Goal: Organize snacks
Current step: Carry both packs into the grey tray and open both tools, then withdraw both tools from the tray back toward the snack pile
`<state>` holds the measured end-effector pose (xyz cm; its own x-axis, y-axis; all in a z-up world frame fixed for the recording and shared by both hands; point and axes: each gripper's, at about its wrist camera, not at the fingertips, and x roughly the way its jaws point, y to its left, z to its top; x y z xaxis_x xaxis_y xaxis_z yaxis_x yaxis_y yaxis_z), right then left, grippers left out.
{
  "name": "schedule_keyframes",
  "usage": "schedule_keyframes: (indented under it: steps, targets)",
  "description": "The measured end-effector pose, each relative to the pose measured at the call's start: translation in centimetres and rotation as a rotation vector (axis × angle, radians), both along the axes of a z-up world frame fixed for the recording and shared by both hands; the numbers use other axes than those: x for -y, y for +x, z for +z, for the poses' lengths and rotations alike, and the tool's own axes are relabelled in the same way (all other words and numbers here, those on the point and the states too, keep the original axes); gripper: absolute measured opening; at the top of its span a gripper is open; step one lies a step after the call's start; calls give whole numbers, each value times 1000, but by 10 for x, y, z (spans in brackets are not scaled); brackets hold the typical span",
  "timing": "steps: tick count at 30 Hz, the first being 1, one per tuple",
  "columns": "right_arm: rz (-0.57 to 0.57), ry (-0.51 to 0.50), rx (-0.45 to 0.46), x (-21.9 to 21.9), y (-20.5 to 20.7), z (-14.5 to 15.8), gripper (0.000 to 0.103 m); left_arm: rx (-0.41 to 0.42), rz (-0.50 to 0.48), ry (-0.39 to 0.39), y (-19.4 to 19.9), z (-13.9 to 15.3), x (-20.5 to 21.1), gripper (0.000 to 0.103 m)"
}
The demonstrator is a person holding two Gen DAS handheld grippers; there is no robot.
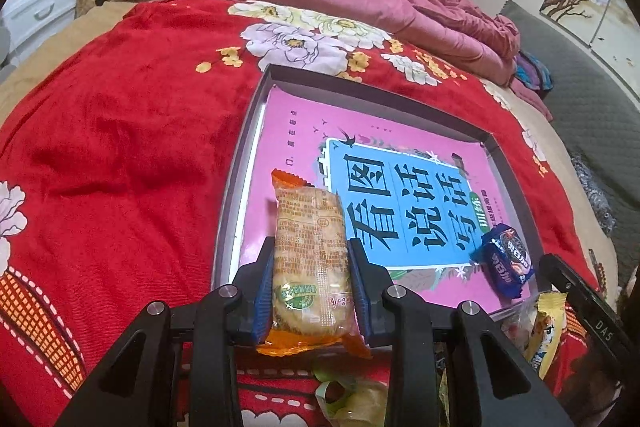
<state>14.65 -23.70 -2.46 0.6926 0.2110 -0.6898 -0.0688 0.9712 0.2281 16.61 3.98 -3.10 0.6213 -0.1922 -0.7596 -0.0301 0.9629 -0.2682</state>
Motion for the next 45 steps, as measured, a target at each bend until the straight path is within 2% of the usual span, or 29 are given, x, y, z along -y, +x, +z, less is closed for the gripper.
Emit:
schedule_keyframes:
  steps: [4,13,19,26,45]
  targets:
    - [5,-3,12,0,-1,2,51,2,-5,2,0,1,1,36]
    - [6,-11,21,0,-5,5,54,24,-11,11,-5,9,-1,50]
    - [2,-25,40,-1,-9,9,65,57,-18,13,-11,16,-4,65]
    - [-7,-37,72,0,-13,16,70,84,-22,38,-19,23,-5,72]
    - [16,-50,143,-4,-34,32,79,107,-16,24,-55,33,-16,76]
